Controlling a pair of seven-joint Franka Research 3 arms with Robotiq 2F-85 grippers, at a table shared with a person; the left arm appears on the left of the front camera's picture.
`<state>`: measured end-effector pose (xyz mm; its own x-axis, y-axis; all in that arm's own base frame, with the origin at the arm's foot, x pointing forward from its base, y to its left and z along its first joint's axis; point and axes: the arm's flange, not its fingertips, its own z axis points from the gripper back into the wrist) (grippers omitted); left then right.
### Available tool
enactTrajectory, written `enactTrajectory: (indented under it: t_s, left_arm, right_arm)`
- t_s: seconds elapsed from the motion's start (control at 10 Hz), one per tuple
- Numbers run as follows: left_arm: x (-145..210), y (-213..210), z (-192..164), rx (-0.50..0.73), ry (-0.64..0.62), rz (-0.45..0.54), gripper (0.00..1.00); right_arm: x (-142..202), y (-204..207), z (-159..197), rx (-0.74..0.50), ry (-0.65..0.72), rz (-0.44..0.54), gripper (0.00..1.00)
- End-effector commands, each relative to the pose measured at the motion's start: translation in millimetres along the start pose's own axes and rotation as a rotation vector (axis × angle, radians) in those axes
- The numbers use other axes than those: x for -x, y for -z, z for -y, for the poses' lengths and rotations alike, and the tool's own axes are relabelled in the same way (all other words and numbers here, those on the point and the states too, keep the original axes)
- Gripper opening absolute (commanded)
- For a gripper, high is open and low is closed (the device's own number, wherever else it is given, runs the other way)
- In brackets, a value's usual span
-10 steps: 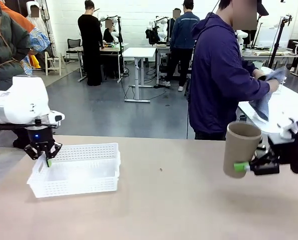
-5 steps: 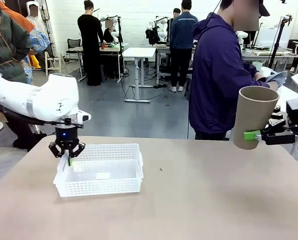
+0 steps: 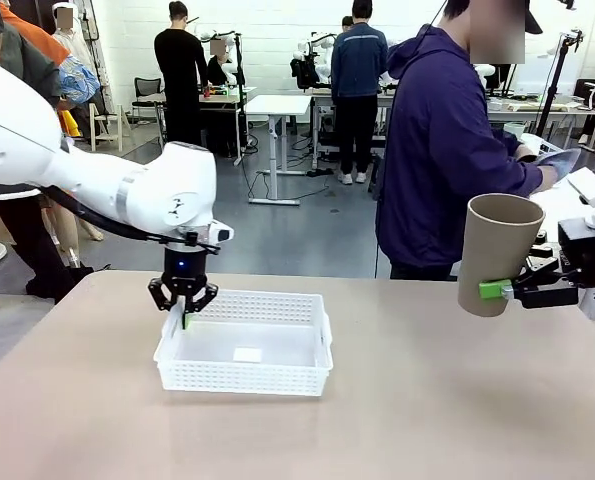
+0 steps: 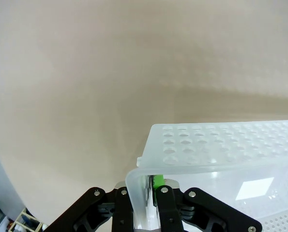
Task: Clean and organize the cups into the basket.
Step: Pick up the Organizing basket and move it to the center of the table, then pick up the Reusable plastic cup from the right side of the table and place it inside the Organizing basket.
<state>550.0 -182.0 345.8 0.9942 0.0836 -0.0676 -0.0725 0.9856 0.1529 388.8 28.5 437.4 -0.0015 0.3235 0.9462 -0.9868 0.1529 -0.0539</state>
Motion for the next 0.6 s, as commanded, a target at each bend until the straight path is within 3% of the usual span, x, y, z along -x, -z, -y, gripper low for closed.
enactTrajectory:
  t_s: [0.0,0.5]
  left_arm:
    - [-6.6,4.7,31.0,-0.018,-0.008,-0.037,0.0]
    - [9.6,-0.7,76.7,0.007,-0.002,-0.025,0.0]
  right_arm:
    - [-2.4,0.2,0.6,-0.005,-0.017,0.009,0.0]
    - [-2.4,0.2,0.6,-0.005,-0.017,0.009,0.0]
